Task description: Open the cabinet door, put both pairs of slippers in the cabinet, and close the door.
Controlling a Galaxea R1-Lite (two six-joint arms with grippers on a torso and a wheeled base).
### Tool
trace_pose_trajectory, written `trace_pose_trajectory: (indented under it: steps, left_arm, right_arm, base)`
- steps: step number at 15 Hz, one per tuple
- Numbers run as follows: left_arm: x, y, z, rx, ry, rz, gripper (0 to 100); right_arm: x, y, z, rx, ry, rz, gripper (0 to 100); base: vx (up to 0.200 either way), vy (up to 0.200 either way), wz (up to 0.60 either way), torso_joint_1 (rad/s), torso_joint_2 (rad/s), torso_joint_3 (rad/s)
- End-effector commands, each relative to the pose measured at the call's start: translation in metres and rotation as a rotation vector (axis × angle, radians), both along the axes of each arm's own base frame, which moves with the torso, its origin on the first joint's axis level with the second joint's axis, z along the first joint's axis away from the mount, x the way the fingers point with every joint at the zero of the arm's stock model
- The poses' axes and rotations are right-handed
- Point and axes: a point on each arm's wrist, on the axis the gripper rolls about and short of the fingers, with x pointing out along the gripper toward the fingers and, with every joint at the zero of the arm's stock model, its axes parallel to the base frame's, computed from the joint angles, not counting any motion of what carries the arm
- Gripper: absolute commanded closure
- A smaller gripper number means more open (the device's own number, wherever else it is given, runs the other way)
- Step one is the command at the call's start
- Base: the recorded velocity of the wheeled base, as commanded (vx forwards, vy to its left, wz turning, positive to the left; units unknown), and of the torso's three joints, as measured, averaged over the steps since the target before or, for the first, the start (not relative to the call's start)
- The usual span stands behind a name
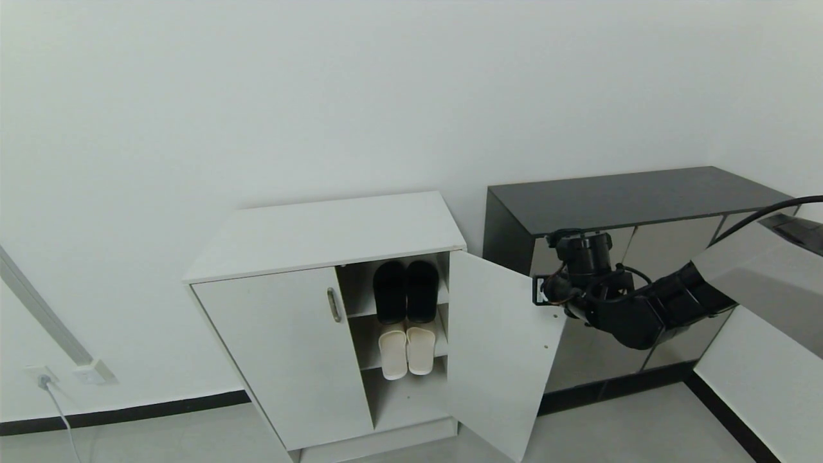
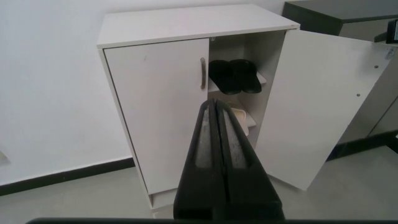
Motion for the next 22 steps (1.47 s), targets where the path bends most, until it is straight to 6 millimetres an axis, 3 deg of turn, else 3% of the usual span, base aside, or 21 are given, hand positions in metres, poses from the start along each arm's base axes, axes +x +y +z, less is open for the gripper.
trace_pose_trajectory:
  steps: [1, 4, 8, 13, 15, 20, 22]
  left_arm:
    - [0.0, 0.0, 0.0, 0.0, -0.001, 0.001, 100]
    - [0.0, 0.0, 0.0, 0.0, 0.001, 0.0, 100]
    - [0.0, 0.0, 0.0, 0.0, -0.001, 0.0, 100]
    - [0.0, 0.0, 0.0, 0.0, -0.001, 0.0, 100]
    - [0.0, 0.0, 0.0, 0.0, -0.001, 0.001, 100]
    - [0.0, 0.0, 0.0, 0.0, -0.001, 0.0, 100]
    - [0.0, 0.0, 0.0, 0.0, 0.001, 0.001, 100]
  right_arm:
    - [0.002, -0.001, 0.003, 0.006, -0.011, -0.004, 100]
    - [0.005, -0.006, 0.004, 0.008, -0.018, -0.018, 100]
    - [0.017, -0.008, -0.012, -0.001, 0.005, -0.032, 100]
    - [0.019, -0.011, -0.015, -0.005, 0.015, -0.04, 100]
    - [0.012, -0.003, -0.012, -0.005, 0.015, -0.017, 100]
    - [-0.043, 0.045, -0.004, -0.009, 0.046, 0.139, 100]
    - [-0.057, 0.056, 0.002, 0.012, 0.043, 0.171, 100]
  base:
    - [0.0, 0.0, 0.0, 0.0, 0.0, 0.0]
    - [0.0, 0.0, 0.0, 0.0, 0.0, 0.0]
    - [0.0, 0.0, 0.0, 0.0, 0.0, 0.0]
    - [0.0, 0.0, 0.0, 0.0, 0.0, 0.0]
    - [0.0, 0.0, 0.0, 0.0, 0.0, 0.0]
    - [0.0, 0.0, 0.0, 0.0, 0.0, 0.0]
    - [0.0, 0.0, 0.0, 0.0, 0.0, 0.0]
